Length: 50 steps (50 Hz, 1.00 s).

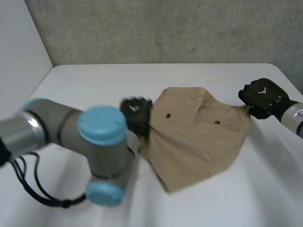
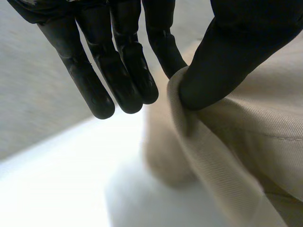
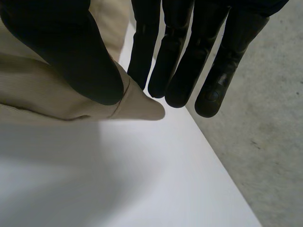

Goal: Fold the shorts.

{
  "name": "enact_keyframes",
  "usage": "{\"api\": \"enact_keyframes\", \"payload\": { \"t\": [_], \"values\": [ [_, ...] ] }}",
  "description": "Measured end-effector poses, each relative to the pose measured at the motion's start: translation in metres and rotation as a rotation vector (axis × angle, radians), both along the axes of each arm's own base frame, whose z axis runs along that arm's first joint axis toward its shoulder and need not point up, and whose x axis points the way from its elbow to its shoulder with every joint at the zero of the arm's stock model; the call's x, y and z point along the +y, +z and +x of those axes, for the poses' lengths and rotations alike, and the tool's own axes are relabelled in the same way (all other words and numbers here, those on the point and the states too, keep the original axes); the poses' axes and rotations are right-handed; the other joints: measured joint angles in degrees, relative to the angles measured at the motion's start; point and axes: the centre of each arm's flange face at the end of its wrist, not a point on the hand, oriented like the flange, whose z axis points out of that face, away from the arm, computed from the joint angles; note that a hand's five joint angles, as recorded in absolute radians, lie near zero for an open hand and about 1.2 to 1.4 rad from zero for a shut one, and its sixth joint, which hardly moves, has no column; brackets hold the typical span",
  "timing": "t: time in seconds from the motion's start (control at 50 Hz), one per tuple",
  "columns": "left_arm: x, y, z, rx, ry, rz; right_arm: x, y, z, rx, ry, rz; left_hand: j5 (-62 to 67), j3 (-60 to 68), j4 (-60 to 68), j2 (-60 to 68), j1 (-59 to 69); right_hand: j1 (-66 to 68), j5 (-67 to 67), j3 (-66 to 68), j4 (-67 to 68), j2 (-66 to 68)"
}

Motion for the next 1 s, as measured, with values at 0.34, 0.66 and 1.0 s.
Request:
{"api": "enact_keyframes", "payload": {
  "t": [0.34, 0.66, 1.0],
  "values": [
    [-0.096, 0.069, 0.051, 0.098, 0.213, -0.264, 0.121, 0.036, 0.082, -0.231, 0.103, 0.375, 0.0, 0.0, 0.0, 0.1, 0.0, 0.9, 0.1, 0.0, 0.2, 0.0],
    [-0.057, 0.031, 0.093, -0.036, 0.181, -0.071, 0.098, 0.016, 0.095, -0.252, -0.192, 0.294, -35.8, -37.4, -38.7, -38.3, -35.6, 0.9, 0.1, 0.0, 0.2, 0.0],
    [0.026, 0.014, 0.136, -0.108, 0.041, 0.209, 0.104, 0.006, 0.092, -0.263, -0.204, 0.335, -30.8, -33.7, -34.1, -34.0, -30.6, 0.9, 0.1, 0.0, 0.2, 0.0]
  ]
}}
